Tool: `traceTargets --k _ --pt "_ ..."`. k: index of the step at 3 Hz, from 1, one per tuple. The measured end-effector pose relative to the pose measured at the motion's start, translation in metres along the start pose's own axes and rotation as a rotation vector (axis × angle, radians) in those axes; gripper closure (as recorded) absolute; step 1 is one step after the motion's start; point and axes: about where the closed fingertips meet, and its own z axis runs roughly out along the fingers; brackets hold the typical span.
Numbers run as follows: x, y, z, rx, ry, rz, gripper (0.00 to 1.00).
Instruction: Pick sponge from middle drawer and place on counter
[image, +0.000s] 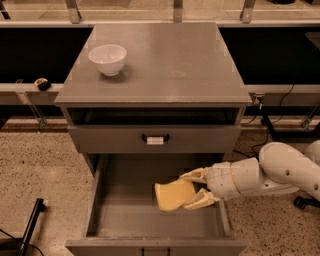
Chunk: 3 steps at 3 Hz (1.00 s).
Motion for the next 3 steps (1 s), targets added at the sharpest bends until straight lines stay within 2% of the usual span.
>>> traceTargets --k 1,2,3 --pt "0.000 0.000 0.001 -0.001 -0.001 0.000 1.00" --pt "-0.031 -0.029 -0.004 0.001 0.036 0.006 1.00" --pt "-0.066 -0.065 -0.018 0.004 0.025 0.000 1.00"
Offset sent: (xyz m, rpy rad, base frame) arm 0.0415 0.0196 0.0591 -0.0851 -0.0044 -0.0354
